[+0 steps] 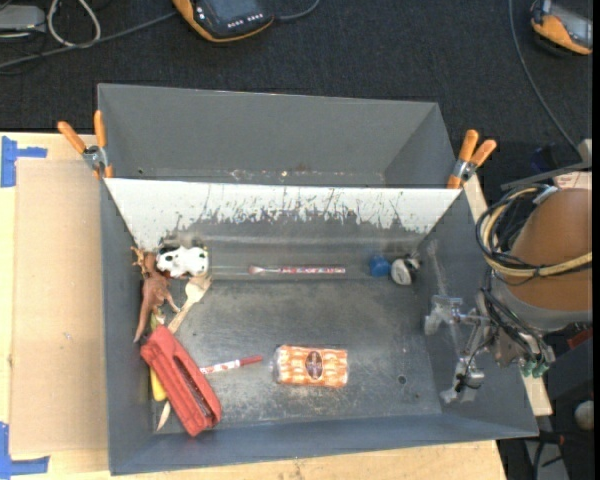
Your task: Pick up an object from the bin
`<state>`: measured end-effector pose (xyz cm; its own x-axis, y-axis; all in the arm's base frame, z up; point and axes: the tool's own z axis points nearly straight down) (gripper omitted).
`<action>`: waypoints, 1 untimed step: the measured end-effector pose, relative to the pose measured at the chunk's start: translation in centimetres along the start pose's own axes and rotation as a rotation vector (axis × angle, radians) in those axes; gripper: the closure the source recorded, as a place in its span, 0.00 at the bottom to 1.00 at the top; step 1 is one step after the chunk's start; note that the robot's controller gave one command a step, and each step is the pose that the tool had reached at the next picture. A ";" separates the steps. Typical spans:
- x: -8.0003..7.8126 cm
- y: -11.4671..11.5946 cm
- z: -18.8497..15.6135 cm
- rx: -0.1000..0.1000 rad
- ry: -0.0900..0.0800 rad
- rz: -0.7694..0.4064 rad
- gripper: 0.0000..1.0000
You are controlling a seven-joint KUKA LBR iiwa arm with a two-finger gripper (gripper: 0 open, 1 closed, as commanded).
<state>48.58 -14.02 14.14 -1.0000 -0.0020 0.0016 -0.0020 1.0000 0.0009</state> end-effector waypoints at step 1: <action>-1.9 7.3 6.4 -0.002 0.000 -0.286 0.00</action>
Offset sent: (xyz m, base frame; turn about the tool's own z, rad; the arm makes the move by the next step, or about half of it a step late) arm 0.0069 0.1040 -0.0242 -0.0827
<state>50.44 -6.74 7.70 -0.9587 -0.2843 0.0014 -0.2843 0.9587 0.0030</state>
